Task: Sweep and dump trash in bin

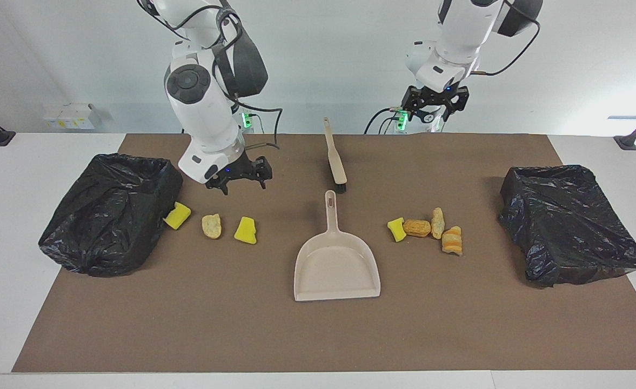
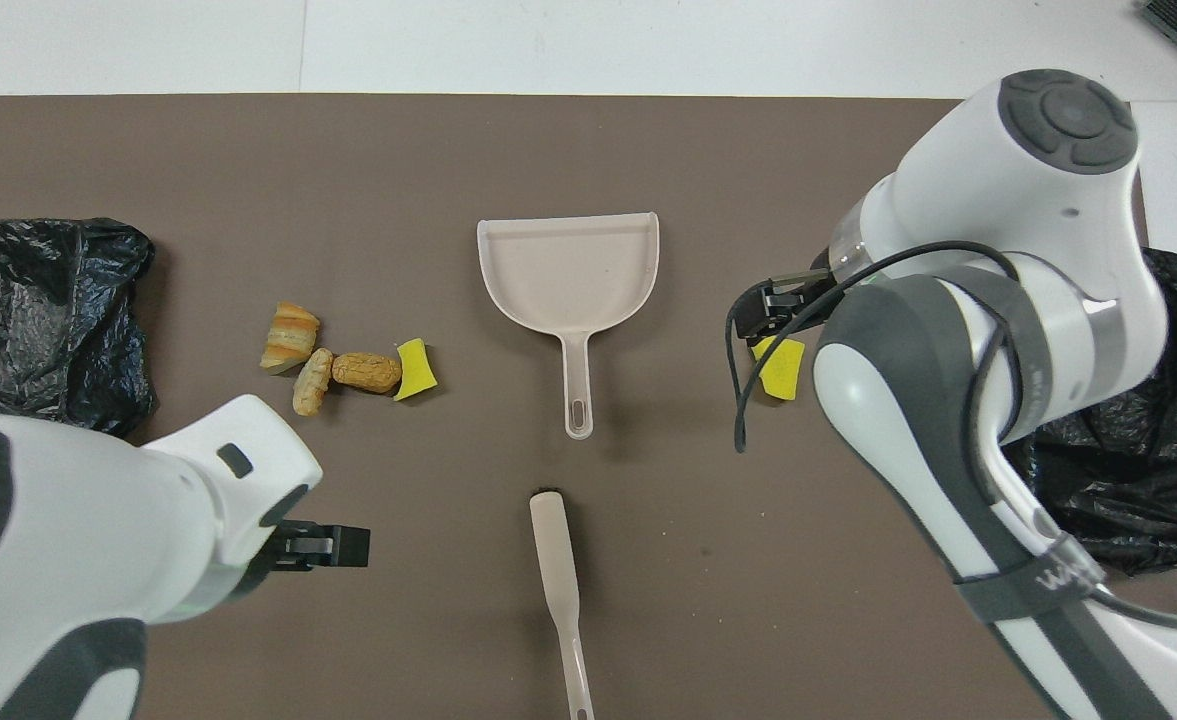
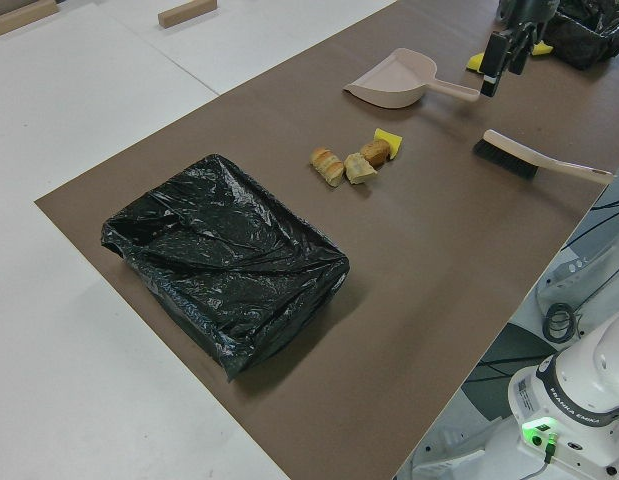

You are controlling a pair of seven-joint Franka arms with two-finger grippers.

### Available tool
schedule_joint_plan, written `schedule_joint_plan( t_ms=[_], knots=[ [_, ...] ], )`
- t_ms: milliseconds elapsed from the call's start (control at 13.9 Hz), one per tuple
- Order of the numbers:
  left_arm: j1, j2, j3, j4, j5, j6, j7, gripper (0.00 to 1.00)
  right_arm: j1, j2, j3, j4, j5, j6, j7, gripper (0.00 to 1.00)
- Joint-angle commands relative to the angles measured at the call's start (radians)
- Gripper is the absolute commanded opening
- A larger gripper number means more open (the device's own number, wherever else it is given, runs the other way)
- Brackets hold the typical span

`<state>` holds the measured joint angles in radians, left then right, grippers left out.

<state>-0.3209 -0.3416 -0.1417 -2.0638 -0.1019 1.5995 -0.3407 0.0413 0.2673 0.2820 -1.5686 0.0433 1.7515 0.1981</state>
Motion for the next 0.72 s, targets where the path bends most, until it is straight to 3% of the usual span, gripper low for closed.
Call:
schedule_joint_plan(
  t_ms=[0, 144, 432, 648],
  knots=[
    [-0.099, -0.106, 0.019, -0.165, -0.068, 0.086, -0.037, 1.0, 0.049, 0.091, 0.002, 0.048, 0.007, 0.075, 0.072, 1.0],
    [-0.138, -0.16, 0.017, -0.245, -0.099, 0.134, -0.043, 1.0, 0.093, 0.153, 0.0, 0.071, 0.006, 0.141, 0.139, 1.0],
    [-0.243, -0.151, 0.017, -0.338, -0.122, 0.273, -0.147, 1.0, 0.208, 0.237, -0.006, 0.085, -0.011, 0.258, 0.283, 1.0],
    [-0.36, -0.12, 0.017, -0.427, -0.125, 0.448, -0.297, 1.0, 0.267, 0.274, -0.004, 0.082, -0.068, 0.316, 0.385, 1.0]
  ],
)
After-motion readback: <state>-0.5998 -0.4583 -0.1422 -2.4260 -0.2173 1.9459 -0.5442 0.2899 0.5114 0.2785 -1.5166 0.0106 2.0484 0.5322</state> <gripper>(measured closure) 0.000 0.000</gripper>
